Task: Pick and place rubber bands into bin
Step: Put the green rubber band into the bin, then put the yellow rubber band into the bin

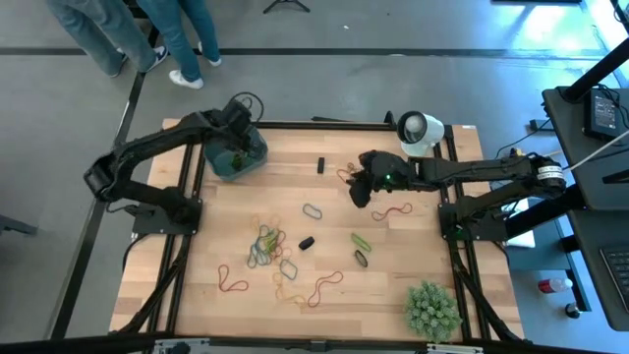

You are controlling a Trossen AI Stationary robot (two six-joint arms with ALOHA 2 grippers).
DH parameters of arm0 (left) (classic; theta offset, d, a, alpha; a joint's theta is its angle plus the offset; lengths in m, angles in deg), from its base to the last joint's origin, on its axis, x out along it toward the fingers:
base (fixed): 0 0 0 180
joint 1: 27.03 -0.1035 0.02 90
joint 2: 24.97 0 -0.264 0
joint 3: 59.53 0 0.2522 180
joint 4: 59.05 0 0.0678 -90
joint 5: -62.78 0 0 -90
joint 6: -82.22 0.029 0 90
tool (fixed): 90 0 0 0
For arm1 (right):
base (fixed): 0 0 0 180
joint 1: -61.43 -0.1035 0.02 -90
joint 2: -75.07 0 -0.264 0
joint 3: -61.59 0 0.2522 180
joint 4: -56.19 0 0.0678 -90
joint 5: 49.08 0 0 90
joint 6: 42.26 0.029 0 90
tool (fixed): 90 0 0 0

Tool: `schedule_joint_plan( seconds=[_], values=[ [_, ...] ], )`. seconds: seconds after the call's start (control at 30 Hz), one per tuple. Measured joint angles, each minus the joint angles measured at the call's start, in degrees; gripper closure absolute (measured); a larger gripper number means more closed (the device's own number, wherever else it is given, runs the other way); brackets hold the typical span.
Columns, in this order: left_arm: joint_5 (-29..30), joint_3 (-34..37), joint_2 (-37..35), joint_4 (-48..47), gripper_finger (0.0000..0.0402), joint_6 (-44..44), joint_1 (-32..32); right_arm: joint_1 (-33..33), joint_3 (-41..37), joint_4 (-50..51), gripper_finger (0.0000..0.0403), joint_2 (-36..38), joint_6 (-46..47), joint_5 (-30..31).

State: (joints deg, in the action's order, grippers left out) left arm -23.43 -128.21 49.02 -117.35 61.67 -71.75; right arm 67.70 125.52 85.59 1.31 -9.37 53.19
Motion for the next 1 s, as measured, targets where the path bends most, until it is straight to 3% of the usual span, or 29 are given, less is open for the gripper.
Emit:
schedule_joint_plan(
  seconds=[0.27, 0.47, 0.8, 0.9, 1.0],
  values=[
    [-2.47, 0.04, 8.68, 4.75, 0.0393, 8.35, -5.88, 4.41, 0.0, -4.12, 0.0256, 0.0, 2.52, 1.71],
    [-4.88, 0.04, 12.45, 9.64, 0.0353, 9.37, -6.17, 5.76, 0.02, -4.88, 0.0256, 0.0, 4.54, 1.82],
    [-5.7, -0.49, 12.92, 6.81, 0.0286, 10.77, -7.59, 5.74, 0.02, -4.84, 0.0256, 0.0, 3.19, 1.78],
    [-6.24, -2.71, 12.73, 3.15, 0.0283, 9.99, -7.11, 5.74, 0.02, -4.77, 0.0256, 0.0, 1.72, 1.72],
    [-2.94, -3.45, 10.23, 2.47, 0.0298, 9.32, -4.25, 5.72, 0.02, -4.67, 0.0256, 0.0, 1.0, 1.61]
  ],
)
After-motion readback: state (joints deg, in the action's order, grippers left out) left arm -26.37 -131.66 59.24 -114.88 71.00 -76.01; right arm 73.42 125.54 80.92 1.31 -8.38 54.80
